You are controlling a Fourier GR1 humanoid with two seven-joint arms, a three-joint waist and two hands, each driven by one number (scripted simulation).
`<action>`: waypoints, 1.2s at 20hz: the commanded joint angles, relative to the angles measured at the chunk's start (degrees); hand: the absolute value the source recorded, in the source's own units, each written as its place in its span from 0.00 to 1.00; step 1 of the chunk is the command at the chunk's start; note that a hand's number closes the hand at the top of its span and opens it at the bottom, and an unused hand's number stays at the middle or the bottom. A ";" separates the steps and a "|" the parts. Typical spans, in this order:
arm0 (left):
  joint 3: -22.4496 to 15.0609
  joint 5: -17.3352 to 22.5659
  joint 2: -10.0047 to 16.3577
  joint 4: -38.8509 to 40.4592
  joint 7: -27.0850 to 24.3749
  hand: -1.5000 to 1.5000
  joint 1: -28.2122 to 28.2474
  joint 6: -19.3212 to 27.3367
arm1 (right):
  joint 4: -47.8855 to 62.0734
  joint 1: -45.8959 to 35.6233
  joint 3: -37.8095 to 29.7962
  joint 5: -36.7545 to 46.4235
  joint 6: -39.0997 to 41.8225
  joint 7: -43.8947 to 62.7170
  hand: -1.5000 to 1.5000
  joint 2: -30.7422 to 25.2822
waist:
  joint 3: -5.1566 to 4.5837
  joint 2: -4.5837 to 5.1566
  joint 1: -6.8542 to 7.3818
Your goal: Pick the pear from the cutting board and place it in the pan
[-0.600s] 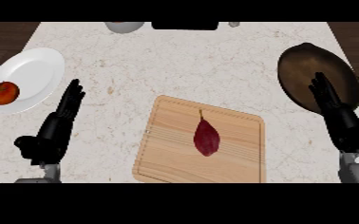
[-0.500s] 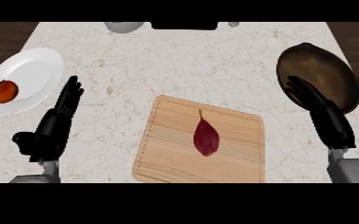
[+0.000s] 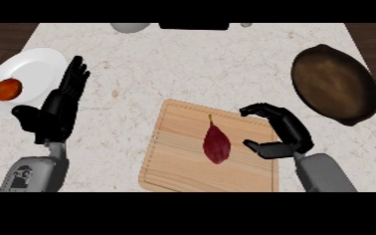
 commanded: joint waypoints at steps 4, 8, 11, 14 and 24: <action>2.72 0.84 1.66 2.52 1.87 0.50 -2.74 -0.97 | 9.51 -6.33 -6.35 5.17 3.89 -13.62 0.00 -10.09 | -0.22 -0.49 -1.47; 2.29 0.44 0.95 2.72 1.33 0.50 -2.60 -0.90 | 10.68 -13.73 -5.47 7.35 11.11 -9.59 0.00 -17.15 | -0.26 -0.49 -1.05; 2.28 1.22 0.11 3.29 0.57 0.50 -1.60 -1.46 | 7.69 -15.03 -2.66 11.79 13.89 -9.37 0.00 -23.01 | -0.31 -0.63 -1.32; 1.71 -0.89 -0.88 3.71 1.68 0.50 -4.39 0.95 | 6.15 -20.27 -2.43 11.33 17.23 -2.01 0.00 -24.00 | -0.31 -0.73 -1.70; 3.60 -0.41 -0.07 2.05 3.50 0.50 -3.45 -1.52 | 0.45 -27.74 -4.61 13.86 14.40 12.08 0.00 -13.18 | -0.28 -0.86 -1.78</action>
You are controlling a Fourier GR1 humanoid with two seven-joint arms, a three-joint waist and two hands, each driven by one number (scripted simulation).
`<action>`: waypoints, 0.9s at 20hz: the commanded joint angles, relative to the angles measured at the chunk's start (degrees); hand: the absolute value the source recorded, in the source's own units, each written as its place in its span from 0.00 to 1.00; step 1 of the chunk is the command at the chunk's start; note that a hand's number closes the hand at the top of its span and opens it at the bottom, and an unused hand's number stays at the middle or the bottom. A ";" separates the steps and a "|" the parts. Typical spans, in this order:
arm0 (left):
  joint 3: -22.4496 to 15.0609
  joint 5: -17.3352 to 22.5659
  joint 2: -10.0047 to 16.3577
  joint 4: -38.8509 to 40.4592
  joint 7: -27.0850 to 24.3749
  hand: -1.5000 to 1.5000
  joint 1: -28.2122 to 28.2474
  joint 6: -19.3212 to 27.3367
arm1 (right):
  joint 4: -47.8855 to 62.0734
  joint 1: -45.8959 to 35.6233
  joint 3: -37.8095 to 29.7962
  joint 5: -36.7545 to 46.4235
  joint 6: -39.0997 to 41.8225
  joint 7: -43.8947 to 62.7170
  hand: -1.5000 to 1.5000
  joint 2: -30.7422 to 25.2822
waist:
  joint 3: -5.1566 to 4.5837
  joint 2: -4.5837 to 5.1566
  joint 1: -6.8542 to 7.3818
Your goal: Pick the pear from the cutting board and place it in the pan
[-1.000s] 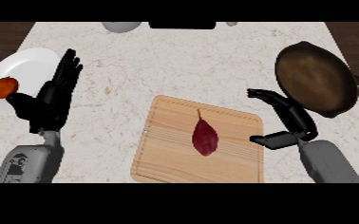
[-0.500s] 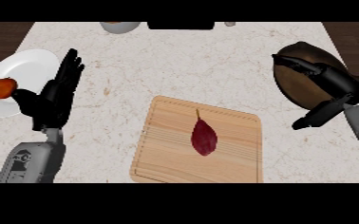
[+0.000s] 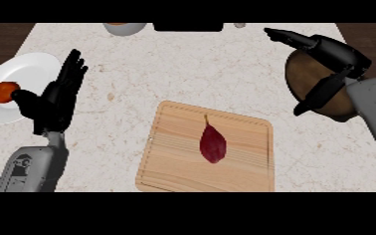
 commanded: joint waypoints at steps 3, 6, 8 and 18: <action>0.88 -0.37 0.47 0.44 0.26 0.50 -0.29 -1.25 | -2.99 -3.31 -1.48 -2.03 6.95 6.41 0.00 3.06 | 0.00 -0.03 -0.13; -0.29 -0.80 -1.14 -3.28 -0.56 0.50 3.97 -0.98 | -5.56 0.19 -0.10 -1.05 6.84 6.11 0.00 6.48 | 0.01 -0.07 0.01; 0.03 -2.14 -2.04 -1.14 -0.72 0.50 1.48 0.85 | -11.78 4.31 -0.48 -2.49 8.08 8.23 0.00 6.97 | 0.01 -0.12 -0.44; -1.52 -3.85 -3.91 -5.05 -0.43 0.50 4.94 0.31 | -13.84 6.62 -0.50 4.37 8.26 17.40 0.00 9.69 | 0.02 -0.01 0.01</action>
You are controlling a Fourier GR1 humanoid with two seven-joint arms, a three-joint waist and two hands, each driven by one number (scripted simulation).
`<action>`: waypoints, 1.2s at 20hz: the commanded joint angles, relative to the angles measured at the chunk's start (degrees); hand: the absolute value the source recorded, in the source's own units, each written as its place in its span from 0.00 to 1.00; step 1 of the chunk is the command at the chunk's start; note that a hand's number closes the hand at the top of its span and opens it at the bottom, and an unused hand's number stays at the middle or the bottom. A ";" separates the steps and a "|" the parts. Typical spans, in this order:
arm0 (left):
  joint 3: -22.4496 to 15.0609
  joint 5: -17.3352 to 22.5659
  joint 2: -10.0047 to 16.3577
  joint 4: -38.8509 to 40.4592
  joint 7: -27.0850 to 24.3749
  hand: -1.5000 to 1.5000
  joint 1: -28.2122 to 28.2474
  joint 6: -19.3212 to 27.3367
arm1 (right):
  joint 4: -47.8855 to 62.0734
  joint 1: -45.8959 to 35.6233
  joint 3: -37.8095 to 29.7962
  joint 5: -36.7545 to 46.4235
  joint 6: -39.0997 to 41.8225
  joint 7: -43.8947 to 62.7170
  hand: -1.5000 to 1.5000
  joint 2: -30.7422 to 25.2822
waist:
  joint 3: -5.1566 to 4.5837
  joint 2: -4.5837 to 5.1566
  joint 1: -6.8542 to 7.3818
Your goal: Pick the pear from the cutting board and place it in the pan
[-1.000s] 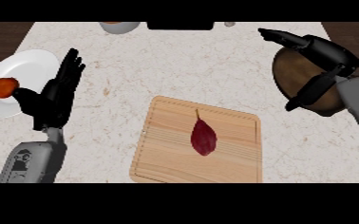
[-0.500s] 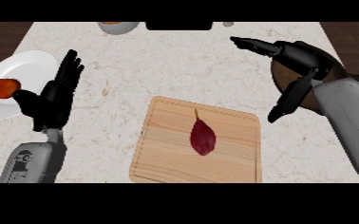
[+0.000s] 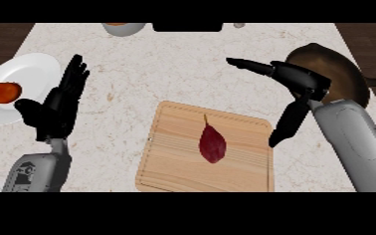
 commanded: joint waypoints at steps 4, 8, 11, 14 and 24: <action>0.14 -1.41 -0.88 1.15 1.80 0.50 -3.01 0.79 | 1.67 2.21 1.79 9.22 -4.04 1.04 0.00 3.82 | 0.02 0.10 0.10; -0.07 -1.18 -0.66 -3.67 0.73 0.50 2.64 -1.07 | 5.80 -0.80 1.62 11.04 -2.86 2.07 0.00 7.06 | 0.02 0.07 0.53; 3.08 0.57 1.33 -0.30 1.42 0.50 -0.96 -2.72 | 12.04 -1.01 1.78 15.05 -1.39 -7.13 0.00 4.72 | 0.03 0.20 0.49; 2.51 -0.15 0.43 -0.32 0.69 0.50 0.15 -2.79 | 10.87 -2.61 1.87 14.32 1.20 -2.25 0.00 8.36 | 0.01 0.13 0.38; 3.72 -0.64 0.27 0.48 1.65 0.50 -1.79 -2.95 | 7.31 0.19 5.33 23.23 -0.18 -2.30 0.00 12.98 | 0.01 0.06 0.17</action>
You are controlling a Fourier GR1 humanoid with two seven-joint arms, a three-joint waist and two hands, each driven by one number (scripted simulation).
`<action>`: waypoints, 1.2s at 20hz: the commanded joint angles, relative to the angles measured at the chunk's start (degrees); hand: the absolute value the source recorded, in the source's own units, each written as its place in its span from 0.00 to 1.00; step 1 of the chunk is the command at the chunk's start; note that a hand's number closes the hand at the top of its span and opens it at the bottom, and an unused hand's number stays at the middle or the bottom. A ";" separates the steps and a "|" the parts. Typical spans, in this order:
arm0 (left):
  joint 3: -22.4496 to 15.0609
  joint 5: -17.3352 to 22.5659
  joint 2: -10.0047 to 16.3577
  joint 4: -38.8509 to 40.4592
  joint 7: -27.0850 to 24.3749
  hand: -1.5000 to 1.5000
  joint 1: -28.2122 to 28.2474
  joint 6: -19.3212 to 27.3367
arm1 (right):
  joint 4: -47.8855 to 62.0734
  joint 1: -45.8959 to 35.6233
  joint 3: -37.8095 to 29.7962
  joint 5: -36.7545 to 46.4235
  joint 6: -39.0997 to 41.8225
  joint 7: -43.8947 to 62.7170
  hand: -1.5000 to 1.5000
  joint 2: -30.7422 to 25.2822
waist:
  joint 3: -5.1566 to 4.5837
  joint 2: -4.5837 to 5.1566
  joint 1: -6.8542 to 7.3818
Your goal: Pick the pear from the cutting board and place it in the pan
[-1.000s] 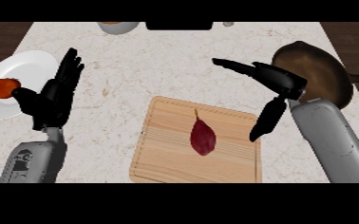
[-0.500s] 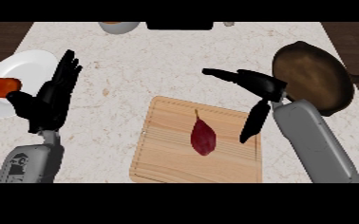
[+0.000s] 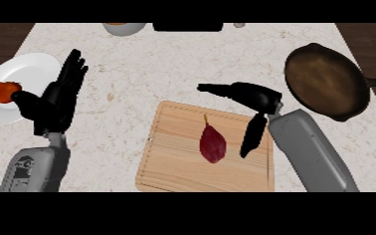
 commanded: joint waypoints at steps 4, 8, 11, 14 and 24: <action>-0.68 -0.96 -1.16 -0.47 -0.35 0.50 1.05 0.24 | 5.46 -2.95 1.99 8.58 -1.71 -3.05 0.00 -1.41 | 0.01 0.07 0.28; 0.61 -0.15 -0.59 -0.19 -1.94 0.50 1.64 -0.91 | -0.18 1.49 4.29 11.66 -1.00 0.41 0.00 -0.17 | -0.01 -0.04 -0.14; 1.28 -0.31 -0.62 4.35 -4.17 0.50 -0.07 -1.37 | 6.34 -1.18 5.05 15.50 -3.98 -2.50 0.00 1.85 | 0.00 0.06 0.05; -2.45 -3.12 -3.87 -3.09 1.27 0.50 2.04 2.47 | 6.53 -1.63 2.78 15.21 -2.12 -1.60 0.00 3.41 | 0.01 -0.03 0.09; 0.42 -1.82 -1.37 -3.12 3.22 0.50 -0.26 0.74 | 14.14 -4.13 3.82 22.73 -4.48 -5.86 0.00 4.79 | 0.01 0.02 0.22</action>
